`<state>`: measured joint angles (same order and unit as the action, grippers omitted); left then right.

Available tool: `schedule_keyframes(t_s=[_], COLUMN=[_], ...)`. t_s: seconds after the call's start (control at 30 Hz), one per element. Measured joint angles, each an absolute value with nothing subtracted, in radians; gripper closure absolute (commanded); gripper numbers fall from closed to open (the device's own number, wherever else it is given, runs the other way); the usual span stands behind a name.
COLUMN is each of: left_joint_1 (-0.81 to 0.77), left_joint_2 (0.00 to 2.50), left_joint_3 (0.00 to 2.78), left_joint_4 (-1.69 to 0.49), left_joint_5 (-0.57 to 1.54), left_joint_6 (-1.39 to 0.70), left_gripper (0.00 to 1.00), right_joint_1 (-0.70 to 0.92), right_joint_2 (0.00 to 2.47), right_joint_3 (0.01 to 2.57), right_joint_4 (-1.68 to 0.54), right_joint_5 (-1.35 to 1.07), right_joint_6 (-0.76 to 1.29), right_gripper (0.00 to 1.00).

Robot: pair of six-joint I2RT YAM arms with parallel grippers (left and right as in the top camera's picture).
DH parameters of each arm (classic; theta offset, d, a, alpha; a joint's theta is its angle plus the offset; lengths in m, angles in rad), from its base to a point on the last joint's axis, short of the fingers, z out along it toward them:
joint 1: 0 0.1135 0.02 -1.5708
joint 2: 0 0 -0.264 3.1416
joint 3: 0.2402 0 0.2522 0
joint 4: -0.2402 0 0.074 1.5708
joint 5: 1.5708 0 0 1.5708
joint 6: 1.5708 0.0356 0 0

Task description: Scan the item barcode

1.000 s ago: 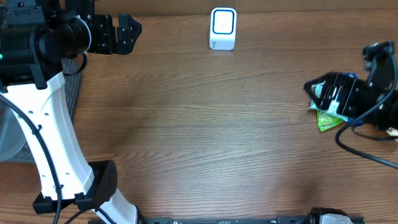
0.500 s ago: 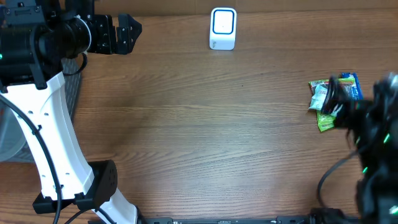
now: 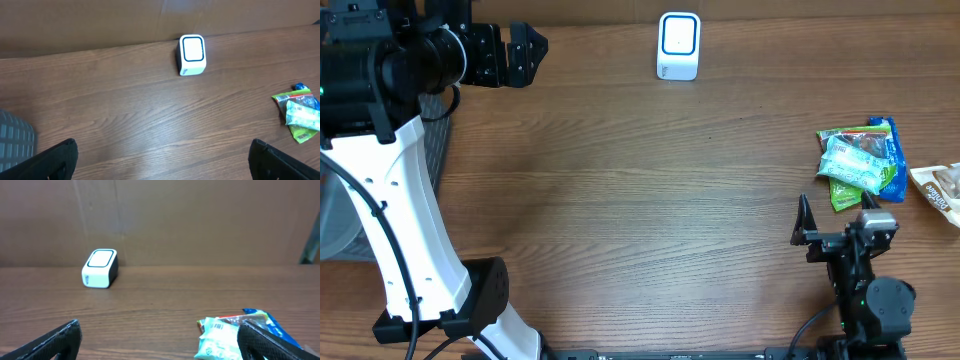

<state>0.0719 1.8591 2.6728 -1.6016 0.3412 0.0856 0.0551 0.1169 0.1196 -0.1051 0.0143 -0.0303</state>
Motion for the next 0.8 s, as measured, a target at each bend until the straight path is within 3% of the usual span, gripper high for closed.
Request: schedule_keyframes(t_s=[0.8], left_joint_1=[0.072], left_joint_2=[1.859], left_joint_3=[2.673], left_joint_4=[-1.602], left_joint_5=[0.341], left_joint_6=[0.086], left_gripper=[0.01], right_joint_1=[0.055], right_joint_2=[0.014], right_joint_3=[0.018], right_joint_4=[-0.083], right_joint_5=[-0.064], right_joint_6=[-0.046], right_gripper=[0.0])
